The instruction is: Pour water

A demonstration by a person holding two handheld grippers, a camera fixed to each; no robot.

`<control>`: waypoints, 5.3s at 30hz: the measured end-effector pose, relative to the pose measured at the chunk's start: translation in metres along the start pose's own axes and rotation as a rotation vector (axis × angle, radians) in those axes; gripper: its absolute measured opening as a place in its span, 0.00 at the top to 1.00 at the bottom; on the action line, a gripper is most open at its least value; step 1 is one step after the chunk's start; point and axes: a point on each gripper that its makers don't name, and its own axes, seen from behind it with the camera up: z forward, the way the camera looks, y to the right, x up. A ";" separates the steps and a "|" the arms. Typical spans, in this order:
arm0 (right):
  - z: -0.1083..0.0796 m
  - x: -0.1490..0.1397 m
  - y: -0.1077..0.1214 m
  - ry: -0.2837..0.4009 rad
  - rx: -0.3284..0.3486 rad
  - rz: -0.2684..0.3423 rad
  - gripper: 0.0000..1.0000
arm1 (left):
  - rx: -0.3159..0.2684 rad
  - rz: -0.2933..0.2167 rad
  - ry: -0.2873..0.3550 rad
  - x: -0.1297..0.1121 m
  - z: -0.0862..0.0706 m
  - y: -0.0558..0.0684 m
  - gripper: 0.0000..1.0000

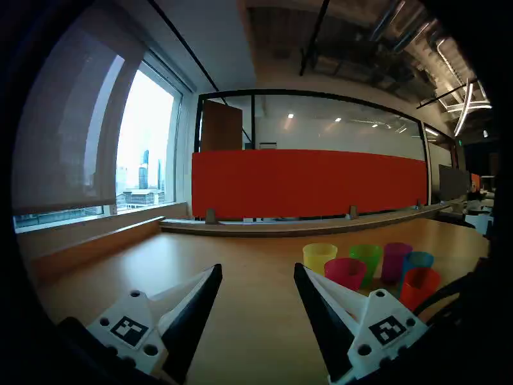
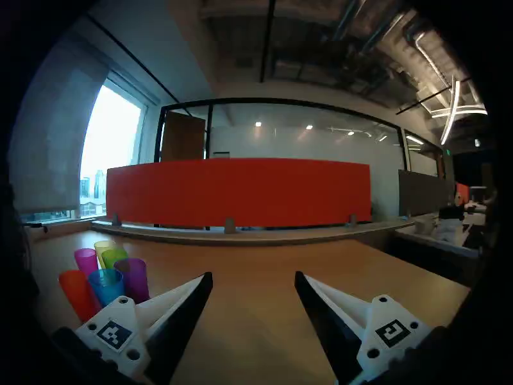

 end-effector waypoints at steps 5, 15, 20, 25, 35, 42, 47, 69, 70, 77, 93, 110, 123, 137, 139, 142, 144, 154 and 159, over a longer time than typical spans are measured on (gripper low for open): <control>0.001 0.001 0.002 0.001 -0.002 -0.001 0.01 | -0.001 0.000 0.000 0.001 0.000 0.000 0.17; 0.004 0.012 0.001 -0.015 0.028 0.028 0.01 | -0.034 0.004 -0.014 0.012 0.004 0.006 0.17; 0.007 0.039 0.001 0.006 0.044 0.018 0.01 | -0.054 -0.015 -0.013 0.027 0.007 0.007 0.17; 0.011 0.063 -0.001 0.009 0.050 -0.023 0.01 | -0.066 -0.019 -0.023 0.044 0.012 0.005 0.17; 0.018 0.106 -0.014 -0.011 0.075 -0.053 0.01 | -0.101 -0.011 -0.041 0.081 0.023 0.004 0.17; 0.021 0.129 -0.021 -0.021 0.101 -0.035 0.01 | -0.123 0.005 -0.045 0.106 0.031 0.004 0.17; 0.024 0.142 -0.024 -0.028 0.114 -0.030 0.01 | -0.146 -0.008 -0.051 0.119 0.033 0.007 0.17; 0.037 0.166 -0.028 -0.033 0.149 -0.024 0.01 | -0.195 -0.045 -0.052 0.147 0.039 0.017 0.17; 0.038 0.167 -0.029 -0.034 0.151 -0.023 0.01 | -0.193 -0.042 -0.052 0.148 0.040 0.017 0.17; 0.040 0.178 -0.031 -0.029 0.164 -0.011 0.01 | -0.190 -0.022 -0.054 0.160 0.042 0.016 0.17; 0.042 0.175 -0.037 -0.054 0.238 0.004 0.01 | -0.292 -0.036 -0.054 0.174 0.050 0.037 0.17; 0.034 0.167 -0.079 -0.113 0.491 -0.024 0.01 | -0.526 0.022 -0.088 0.166 0.049 0.073 0.17; 0.031 0.157 -0.096 -0.173 0.587 -0.117 0.01 | -0.635 0.065 -0.147 0.157 0.052 0.083 0.17; 0.018 0.138 -0.115 -0.251 0.720 -0.277 0.01 | -0.722 0.125 -0.240 0.135 0.049 0.092 0.17; 0.018 0.136 -0.116 -0.262 0.729 -0.279 0.00 | -0.729 0.137 -0.247 0.131 0.049 0.093 0.17; 0.018 0.131 -0.117 -0.279 0.739 -0.279 0.01 | -0.736 0.160 -0.252 0.127 0.049 0.094 0.17; 0.019 0.128 -0.117 -0.292 0.743 -0.280 0.01 | -0.741 0.176 -0.256 0.124 0.049 0.095 0.17; 0.017 0.113 -0.123 -0.337 0.783 -0.290 0.01 | -0.776 0.221 -0.293 0.109 0.050 0.105 0.17; 0.011 0.099 -0.131 -0.368 0.823 -0.306 0.00 | -0.784 0.219 -0.304 0.105 0.054 0.107 0.17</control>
